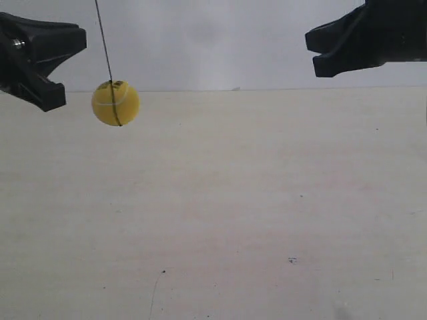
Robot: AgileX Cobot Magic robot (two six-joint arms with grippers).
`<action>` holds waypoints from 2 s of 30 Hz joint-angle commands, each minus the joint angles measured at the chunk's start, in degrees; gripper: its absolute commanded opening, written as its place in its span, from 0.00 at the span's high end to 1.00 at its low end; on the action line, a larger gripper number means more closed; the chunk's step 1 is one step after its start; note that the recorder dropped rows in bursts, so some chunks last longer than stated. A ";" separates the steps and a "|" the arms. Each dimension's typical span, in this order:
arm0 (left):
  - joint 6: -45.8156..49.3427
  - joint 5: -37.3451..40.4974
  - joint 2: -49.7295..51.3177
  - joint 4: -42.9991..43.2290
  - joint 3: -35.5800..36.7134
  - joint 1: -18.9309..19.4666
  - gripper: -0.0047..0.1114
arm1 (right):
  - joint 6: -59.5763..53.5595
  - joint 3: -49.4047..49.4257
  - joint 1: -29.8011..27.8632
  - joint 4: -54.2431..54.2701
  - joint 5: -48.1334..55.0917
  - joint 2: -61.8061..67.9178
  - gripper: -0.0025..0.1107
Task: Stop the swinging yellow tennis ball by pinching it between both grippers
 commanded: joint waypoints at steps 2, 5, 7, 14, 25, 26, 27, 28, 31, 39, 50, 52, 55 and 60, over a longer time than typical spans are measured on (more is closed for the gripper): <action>0.72 -3.56 6.95 -0.64 -2.34 3.32 0.92 | -13.83 -0.58 -0.74 11.21 -5.92 6.49 0.98; 0.97 -6.94 9.42 -0.11 -2.79 5.36 0.92 | -19.54 -0.58 -0.74 15.30 -8.83 10.07 0.98; 1.10 -7.94 10.49 1.07 -2.83 6.37 0.92 | -22.57 -0.58 -0.74 17.11 -10.70 12.92 0.98; 1.61 -9.57 12.30 5.83 -2.83 6.81 0.92 | -27.94 -0.58 -0.74 18.15 -18.66 19.35 0.98; 0.54 -20.80 17.27 12.86 -2.83 6.81 0.92 | -31.50 -0.81 -0.74 17.03 -28.49 22.06 0.98; 0.54 -21.07 17.92 13.11 -2.83 6.81 0.92 | -31.77 -0.81 -0.74 17.16 -28.49 22.06 0.98; 0.68 -21.66 18.91 13.54 -2.83 6.81 0.92 | -31.77 -0.81 -0.74 17.16 -28.79 22.06 0.98; 0.68 -22.01 19.57 13.69 -2.83 6.81 0.92 | -31.77 -0.81 -0.74 17.05 -29.09 22.06 0.98; 1.52 -23.52 21.66 14.36 -2.83 6.81 0.92 | -31.77 -0.81 -0.74 17.05 -30.04 22.06 0.98; 3.74 -24.63 23.17 14.06 -2.83 6.81 0.92 | -31.77 -0.81 -0.74 17.15 -34.16 22.06 0.98; 3.74 -25.72 23.17 14.06 -2.83 6.81 0.92 | -32.19 -0.81 -0.74 19.04 -34.30 22.06 0.98; 4.04 -25.71 23.17 14.06 -2.83 6.81 0.92 | -32.35 -1.38 -0.74 19.40 -33.63 22.20 0.98; 4.56 -25.71 23.17 14.06 -2.83 6.81 0.92 | -29.32 -5.12 -0.74 18.62 -33.49 24.25 0.98; 6.38 -23.98 22.75 14.00 -2.83 6.81 0.92 | -26.66 -8.15 -0.74 16.80 -35.72 28.78 0.98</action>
